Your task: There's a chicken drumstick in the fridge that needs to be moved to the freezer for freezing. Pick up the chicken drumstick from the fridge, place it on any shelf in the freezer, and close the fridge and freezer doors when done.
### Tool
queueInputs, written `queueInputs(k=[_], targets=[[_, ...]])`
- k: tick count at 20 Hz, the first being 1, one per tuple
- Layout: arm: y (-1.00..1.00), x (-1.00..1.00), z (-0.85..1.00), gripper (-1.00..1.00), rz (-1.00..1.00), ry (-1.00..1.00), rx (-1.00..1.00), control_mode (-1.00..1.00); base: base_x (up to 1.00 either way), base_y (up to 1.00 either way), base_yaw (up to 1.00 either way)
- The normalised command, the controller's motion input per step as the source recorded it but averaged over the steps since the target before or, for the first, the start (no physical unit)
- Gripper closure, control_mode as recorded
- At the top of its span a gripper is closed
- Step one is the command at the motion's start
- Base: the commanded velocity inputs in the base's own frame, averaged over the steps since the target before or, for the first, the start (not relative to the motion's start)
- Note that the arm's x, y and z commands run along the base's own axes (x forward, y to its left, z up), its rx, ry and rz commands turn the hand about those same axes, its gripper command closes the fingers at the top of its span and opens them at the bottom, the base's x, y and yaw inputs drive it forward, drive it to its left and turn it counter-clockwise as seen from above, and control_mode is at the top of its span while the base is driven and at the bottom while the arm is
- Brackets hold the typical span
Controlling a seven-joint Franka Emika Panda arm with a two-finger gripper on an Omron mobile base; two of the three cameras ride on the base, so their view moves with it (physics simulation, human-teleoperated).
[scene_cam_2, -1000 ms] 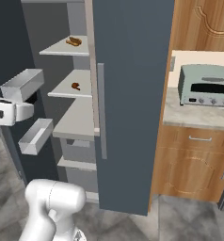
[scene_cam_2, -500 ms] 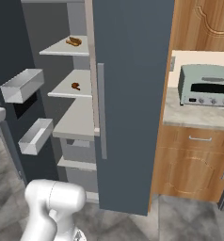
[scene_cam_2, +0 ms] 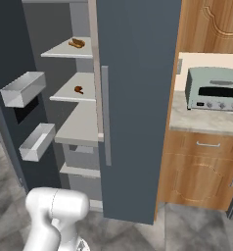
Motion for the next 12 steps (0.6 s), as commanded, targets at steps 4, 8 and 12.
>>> queueInputs(k=[4,8,12], targets=[[0.90,0.18,-0.56,-1.00,-0.12,-0.09,0.03,-1.00,0.00,0.00,0.00],[0.75,0.44,-0.52,-1.00,-0.13,-0.05,0.02,-1.00,0.00,0.00,0.00],[0.59,0.23,-0.39,-1.00,-0.14,-0.02,0.01,-1.00,0.00,0.00,0.00]])
